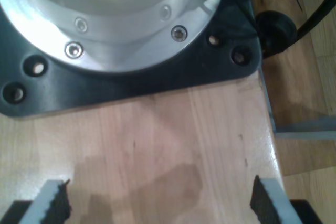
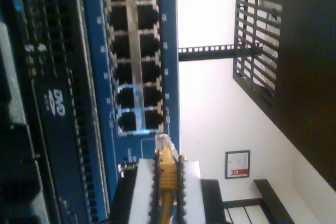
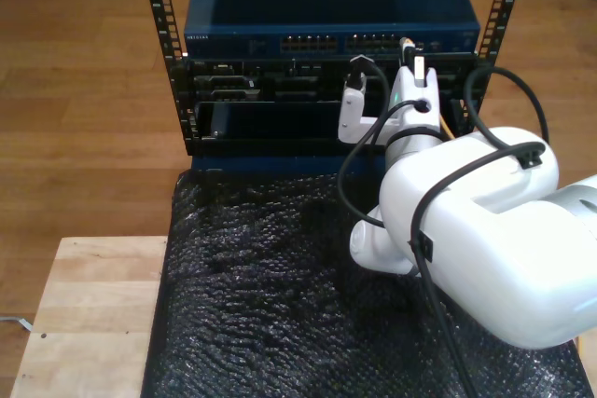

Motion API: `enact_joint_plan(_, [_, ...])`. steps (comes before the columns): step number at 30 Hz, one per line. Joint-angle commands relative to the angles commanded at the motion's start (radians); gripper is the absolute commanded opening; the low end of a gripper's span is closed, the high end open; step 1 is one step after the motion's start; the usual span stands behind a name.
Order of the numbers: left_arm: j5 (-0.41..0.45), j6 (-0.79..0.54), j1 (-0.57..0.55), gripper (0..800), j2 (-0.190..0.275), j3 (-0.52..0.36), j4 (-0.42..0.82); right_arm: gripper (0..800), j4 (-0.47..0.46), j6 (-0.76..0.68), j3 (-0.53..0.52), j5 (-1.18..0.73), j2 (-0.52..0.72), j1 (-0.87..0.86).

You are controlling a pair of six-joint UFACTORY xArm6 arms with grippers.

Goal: Grab the cable and plug it in

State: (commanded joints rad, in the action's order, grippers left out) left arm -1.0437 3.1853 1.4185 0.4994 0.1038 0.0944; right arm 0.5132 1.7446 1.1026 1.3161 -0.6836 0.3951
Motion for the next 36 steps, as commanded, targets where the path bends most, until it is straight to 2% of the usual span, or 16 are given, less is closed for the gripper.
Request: enact_joint_plan(36, [0.002,0.0,0.0,800,0.0,0.0,0.0,0,-0.006,0.0,0.017,0.0,-0.018,0.009])
